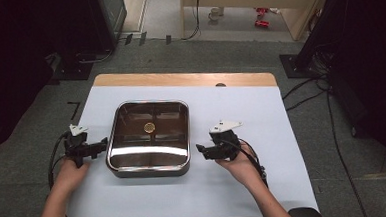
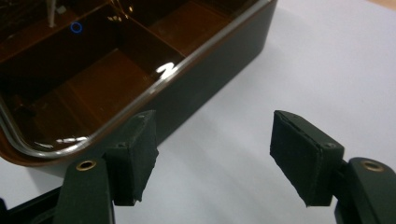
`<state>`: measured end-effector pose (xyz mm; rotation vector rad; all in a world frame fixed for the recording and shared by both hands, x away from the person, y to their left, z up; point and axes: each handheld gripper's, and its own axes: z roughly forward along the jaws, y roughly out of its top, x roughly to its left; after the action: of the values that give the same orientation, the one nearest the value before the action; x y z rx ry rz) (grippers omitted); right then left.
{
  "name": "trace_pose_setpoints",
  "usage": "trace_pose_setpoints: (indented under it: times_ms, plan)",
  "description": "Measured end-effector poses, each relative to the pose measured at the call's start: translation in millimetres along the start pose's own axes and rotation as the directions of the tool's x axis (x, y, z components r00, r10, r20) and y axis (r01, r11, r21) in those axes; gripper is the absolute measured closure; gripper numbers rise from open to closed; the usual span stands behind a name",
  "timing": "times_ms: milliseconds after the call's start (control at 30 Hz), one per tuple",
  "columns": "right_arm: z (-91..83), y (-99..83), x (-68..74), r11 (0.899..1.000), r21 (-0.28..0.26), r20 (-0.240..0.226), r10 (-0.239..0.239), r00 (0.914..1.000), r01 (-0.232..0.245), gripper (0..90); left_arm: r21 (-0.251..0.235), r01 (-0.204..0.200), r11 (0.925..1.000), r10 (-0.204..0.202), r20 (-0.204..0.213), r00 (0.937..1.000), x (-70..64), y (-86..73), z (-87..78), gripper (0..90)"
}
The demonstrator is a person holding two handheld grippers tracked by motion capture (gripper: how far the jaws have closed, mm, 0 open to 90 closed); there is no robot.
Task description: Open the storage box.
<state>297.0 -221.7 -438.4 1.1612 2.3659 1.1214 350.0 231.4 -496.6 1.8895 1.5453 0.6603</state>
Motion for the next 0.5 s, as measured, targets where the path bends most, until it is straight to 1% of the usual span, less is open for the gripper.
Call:
trace_pose_setpoints:
  times_ms: [267, 500]
  plan:
    - [-1.3, 19.6, 5.3, 1.000, -0.017, -0.027, -0.027, 0.9993, 0.026, 35.0, 0.000, 0.001, 1.0000, -0.001, 0.000, 1.0000, 0.0, 0.0, 0.0, 12.0]
    - [4.6, 37.3, 13.3, 0.998, -0.026, -0.041, -0.050, 0.9979, 0.049, 35.7, 0.000, 0.000, 1.0000, 0.000, 0.000, 1.0000, 0.0, 0.0, 0.0, 12.0]
